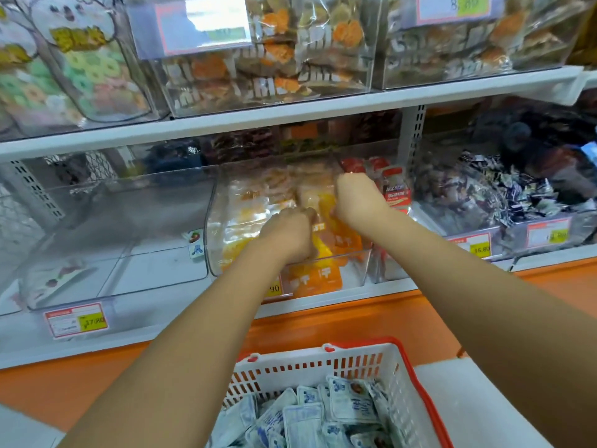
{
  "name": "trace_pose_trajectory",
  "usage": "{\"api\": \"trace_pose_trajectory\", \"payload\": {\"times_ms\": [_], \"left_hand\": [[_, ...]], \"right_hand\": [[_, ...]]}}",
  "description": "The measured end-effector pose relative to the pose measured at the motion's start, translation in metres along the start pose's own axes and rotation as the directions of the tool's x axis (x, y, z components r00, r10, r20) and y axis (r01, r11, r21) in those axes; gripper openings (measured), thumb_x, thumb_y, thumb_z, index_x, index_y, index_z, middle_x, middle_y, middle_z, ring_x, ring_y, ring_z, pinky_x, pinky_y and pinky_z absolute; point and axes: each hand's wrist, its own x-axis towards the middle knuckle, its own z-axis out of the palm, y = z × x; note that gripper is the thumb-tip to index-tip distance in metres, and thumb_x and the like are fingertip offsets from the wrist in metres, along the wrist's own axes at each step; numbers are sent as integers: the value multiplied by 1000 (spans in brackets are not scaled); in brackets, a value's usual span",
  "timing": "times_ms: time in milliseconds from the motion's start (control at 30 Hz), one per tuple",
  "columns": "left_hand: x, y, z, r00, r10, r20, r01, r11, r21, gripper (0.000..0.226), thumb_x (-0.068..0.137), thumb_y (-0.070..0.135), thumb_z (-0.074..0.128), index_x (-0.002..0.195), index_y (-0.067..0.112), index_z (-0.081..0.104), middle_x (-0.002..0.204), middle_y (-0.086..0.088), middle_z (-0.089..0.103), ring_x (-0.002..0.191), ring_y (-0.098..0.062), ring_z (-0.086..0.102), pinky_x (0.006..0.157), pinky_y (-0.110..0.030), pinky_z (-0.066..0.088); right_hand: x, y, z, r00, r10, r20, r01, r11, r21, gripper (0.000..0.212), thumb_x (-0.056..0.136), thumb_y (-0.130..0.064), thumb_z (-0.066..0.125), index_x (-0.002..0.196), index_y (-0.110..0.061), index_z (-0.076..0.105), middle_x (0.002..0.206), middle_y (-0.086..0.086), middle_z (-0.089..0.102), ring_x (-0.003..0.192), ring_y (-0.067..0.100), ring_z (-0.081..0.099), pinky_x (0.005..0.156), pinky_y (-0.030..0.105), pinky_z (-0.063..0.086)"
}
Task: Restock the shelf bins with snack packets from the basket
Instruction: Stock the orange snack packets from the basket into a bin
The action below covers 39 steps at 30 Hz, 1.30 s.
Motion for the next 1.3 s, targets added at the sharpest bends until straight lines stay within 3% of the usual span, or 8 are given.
{"api": "trace_pose_trajectory", "payload": {"times_ms": [167, 333, 433, 533, 733, 1000, 1167, 1300], "left_hand": [[-2, -12, -4, 999, 7, -34, -6, 1000, 15, 63, 75, 30, 75, 131, 20, 47, 133, -4, 50, 121, -26, 47, 90, -33, 41], [-7, -16, -5, 998, 47, -50, -45, 998, 36, 55, 78, 31, 72, 126, 19, 48, 127, -6, 53, 116, -25, 48, 84, -31, 39], [-9, -16, -4, 997, 62, -52, -58, 996, 60, 55, 79, 30, 71, 128, 20, 46, 127, -7, 53, 117, -25, 47, 85, -31, 39], [-10, -15, -5, 997, 64, -41, -61, 996, 65, 56, 81, 29, 69, 131, 19, 44, 130, -7, 51, 120, -24, 45, 90, -31, 38], [-12, -16, -6, 997, 70, -32, -68, 997, 46, 53, 83, 29, 68, 129, 19, 45, 129, -7, 50, 119, -24, 44, 90, -30, 37], [-13, -19, -4, 994, 101, -34, -98, 993, 65, 61, 84, 32, 67, 136, 18, 40, 132, -10, 48, 125, -26, 40, 96, -33, 36], [-12, -17, -4, 995, 99, -26, -96, 993, 74, 66, 85, 35, 66, 140, 18, 35, 135, -9, 46, 127, -25, 39, 100, -33, 34], [-14, -17, -4, 995, 98, -34, -95, 993, 69, 60, 84, 33, 68, 135, 19, 39, 131, -7, 49, 124, -24, 40, 97, -32, 35]], "right_hand": [[14, 0, 16, 988, -120, 98, 134, 978, -161, 26, 89, -1, 53, 114, -2, 62, 125, 18, 56, 115, 33, 54, 92, 34, 45], [18, 0, 6, 971, -165, 172, 215, 917, -335, 47, 76, -17, 77, 117, -4, 58, 115, 15, 66, 109, 32, 62, 82, 36, 50], [24, -4, 1, 962, -129, 242, 213, 908, -360, 70, 71, -27, 82, 127, -3, 46, 120, 13, 64, 112, 31, 61, 81, 36, 48], [25, -13, -1, 919, -56, 391, 199, 921, -335, 63, 67, -36, 85, 117, -6, 60, 118, 9, 64, 109, 28, 61, 79, 31, 47], [28, -16, 13, 888, -19, 460, 181, 933, -311, 69, 70, -20, 83, 128, -8, 47, 125, 11, 59, 108, 30, 60, 84, 33, 50], [50, -16, 9, 920, -201, 338, 325, 872, -365, 59, 70, -8, 79, 124, -15, 58, 122, 7, 63, 113, 30, 59, 85, 34, 49], [53, -5, 11, 866, -306, 395, 402, 897, -187, 85, 58, -1, 85, 131, -22, 47, 123, 11, 59, 108, 34, 58, 84, 39, 51], [35, -6, 17, 829, -230, 509, 430, 845, -318, 102, 60, -5, 87, 143, -13, 28, 137, 13, 46, 123, 33, 49, 92, 35, 44]]}}
